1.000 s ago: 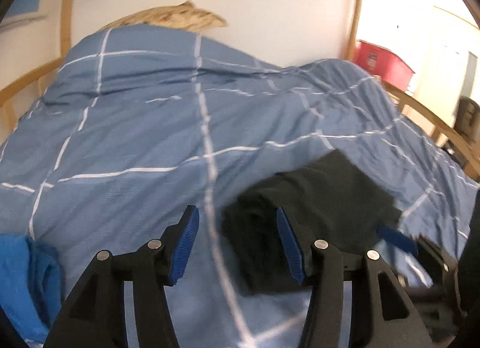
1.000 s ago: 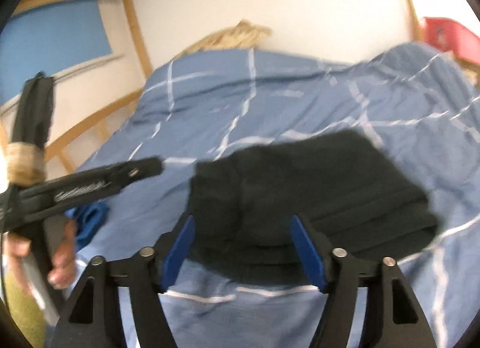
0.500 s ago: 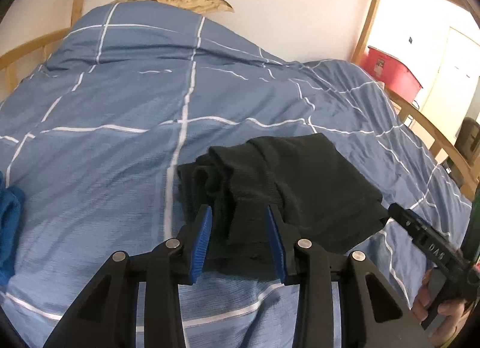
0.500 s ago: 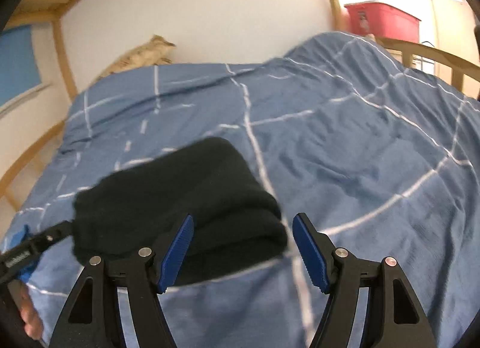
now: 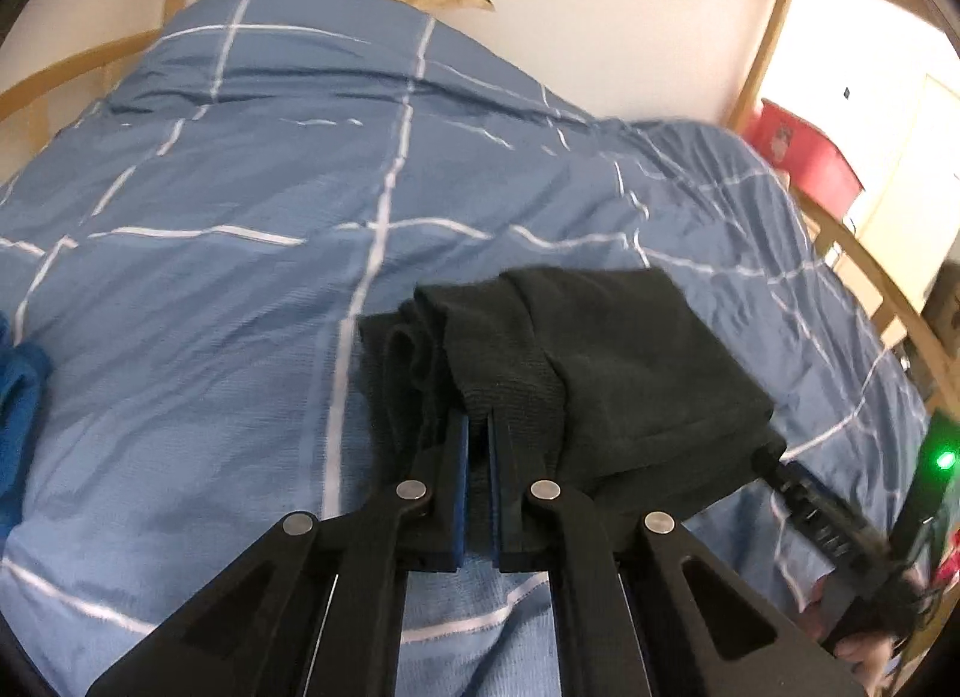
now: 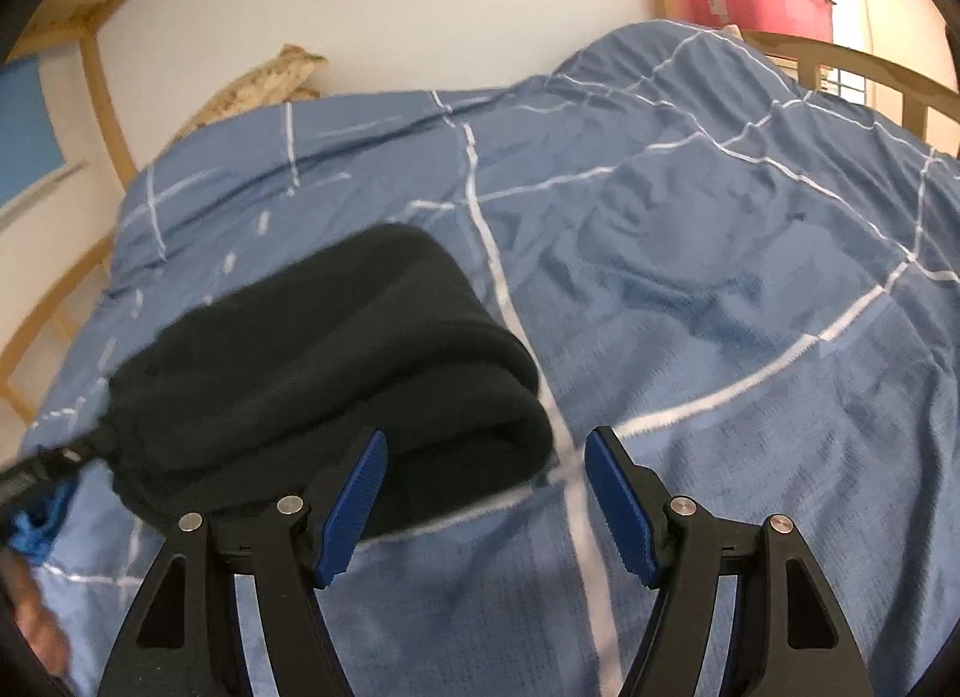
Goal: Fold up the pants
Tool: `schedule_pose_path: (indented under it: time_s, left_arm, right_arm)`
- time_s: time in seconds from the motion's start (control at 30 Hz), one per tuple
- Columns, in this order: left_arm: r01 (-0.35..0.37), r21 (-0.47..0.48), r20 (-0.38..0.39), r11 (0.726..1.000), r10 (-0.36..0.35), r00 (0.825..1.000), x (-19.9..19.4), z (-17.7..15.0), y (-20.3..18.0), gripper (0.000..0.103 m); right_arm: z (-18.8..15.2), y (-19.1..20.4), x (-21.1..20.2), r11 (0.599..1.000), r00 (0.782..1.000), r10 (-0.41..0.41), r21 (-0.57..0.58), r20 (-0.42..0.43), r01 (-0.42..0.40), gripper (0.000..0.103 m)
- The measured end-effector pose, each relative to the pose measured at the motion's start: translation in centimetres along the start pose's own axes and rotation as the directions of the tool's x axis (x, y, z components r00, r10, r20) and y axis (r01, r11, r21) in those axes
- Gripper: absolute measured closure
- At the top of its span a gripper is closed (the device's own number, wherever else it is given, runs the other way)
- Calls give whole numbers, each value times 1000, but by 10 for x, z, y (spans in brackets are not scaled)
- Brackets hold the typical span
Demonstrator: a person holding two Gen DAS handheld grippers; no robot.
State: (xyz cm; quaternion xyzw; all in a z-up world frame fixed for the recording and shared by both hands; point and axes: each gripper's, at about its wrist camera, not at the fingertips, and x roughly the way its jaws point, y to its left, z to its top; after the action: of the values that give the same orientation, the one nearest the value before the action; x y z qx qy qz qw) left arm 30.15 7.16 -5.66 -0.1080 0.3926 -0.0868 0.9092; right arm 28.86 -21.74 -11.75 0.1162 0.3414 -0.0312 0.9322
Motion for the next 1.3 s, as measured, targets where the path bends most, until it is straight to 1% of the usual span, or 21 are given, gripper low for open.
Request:
schedule_pose_path:
  time_s: [0.07, 0.17, 0.27, 0.33, 0.4, 0.53, 0.63, 0.67, 0.73, 0.8, 0.83, 0.87, 0.9, 0.93, 0.97, 1.0, 1.07, 1.1, 1.17, 1.23, 1.3]
  left_arm:
    - [-13, -8, 13, 1000, 13, 1000, -7, 0, 2, 96]
    - [-45, -11, -14, 999, 45, 999, -6, -3, 4, 96]
    - [-93, -2, -56, 996, 93, 994, 8, -11, 5, 96]
    - [-102, -13, -72, 995, 101, 992, 14, -15, 6, 96]
    - [-111, -16, -75, 994, 109, 991, 17, -18, 7, 96]
    - [-128, -13, -87, 992, 127, 988, 20, -20, 6, 96]
    - [-118, -30, -85, 993, 115, 990, 21, -19, 9, 95]
    - [-110, -33, -84, 993, 107, 991, 20, -19, 11, 93]
    - [-117, -21, -66, 993, 115, 991, 13, -20, 11, 82]
    - [-149, -13, -40, 989, 148, 988, -1, -21, 11, 54]
    - [-153, -14, -17, 988, 153, 988, -10, -21, 11, 48]
    - [-157, -17, 21, 987, 157, 987, -23, -20, 11, 40]
    - [-165, -17, 36, 986, 165, 986, -28, -18, 11, 37]
    - [-182, -12, 53, 983, 183, 982, -36, -14, 11, 37]
    - [-185, -5, 57, 983, 185, 981, -39, -11, 11, 36]
    - [-185, 7, 45, 983, 184, 982, -39, -4, 11, 35]
    - [-185, -8, 14, 983, 185, 983, -36, 7, 12, 35]
    - [-165, -26, -26, 986, 165, 986, -29, 15, 14, 34]
    - [-123, -27, -85, 992, 120, 989, -15, 29, 16, 34]
    - [-94, -13, -142, 996, 91, 986, 1, 40, 15, 34]
    - [-73, -29, -208, 997, 65, 976, 18, 49, 17, 34]
  right_arm:
    - [-2, 2, 1, 999, 1000, -31, -24, -4, 31, 33]
    - [0, 0, 11, 994, 994, -104, -50, -35, 102, 33]
    - [4, -10, 11, 997, 997, -77, 12, -8, 78, 33]
    - [6, -12, 12, 995, 994, -104, 2, 23, 104, 33]
    - [6, -14, 17, 991, 991, -131, -6, 2, 131, 34]
    - [-1, -22, 22, 987, 987, -155, 36, -48, 157, 34]
    - [-1, -19, 16, 985, 983, -172, 12, -61, 173, 33]
    - [-1, -17, 13, 983, 981, -182, 0, -67, 183, 31]
    - [0, -13, -1, 984, 982, -180, -13, -59, 179, 31]
    - [2, -5, -21, 989, 989, -145, -42, -29, 144, 30]
    - [4, 0, -30, 989, 991, -133, -65, -6, 132, 27]
    - [8, 7, -40, 987, 992, -126, -94, 23, 127, 21]
    - [14, 12, -49, 985, 991, -124, -115, 58, 130, 14]
    - [21, 16, -57, 983, 989, -120, -126, 90, 131, 11]
    - [28, 20, -60, 983, 987, -114, -132, 110, 128, 6]
    - [38, 23, -60, 982, 987, -107, -142, 121, 124, 5]
    - [57, 32, -47, 979, 992, -91, -173, 86, 105, 5]
    - [65, 36, -37, 977, 995, -82, -191, 55, 92, 5]
    - [78, 41, -12, 976, 997, -62, -211, -49, 50, 5]
    - [87, 44, 13, 978, 987, -40, -207, -155, 7, 5]
    - [95, 43, 31, 982, 978, -41, -190, -203, 2, 5]
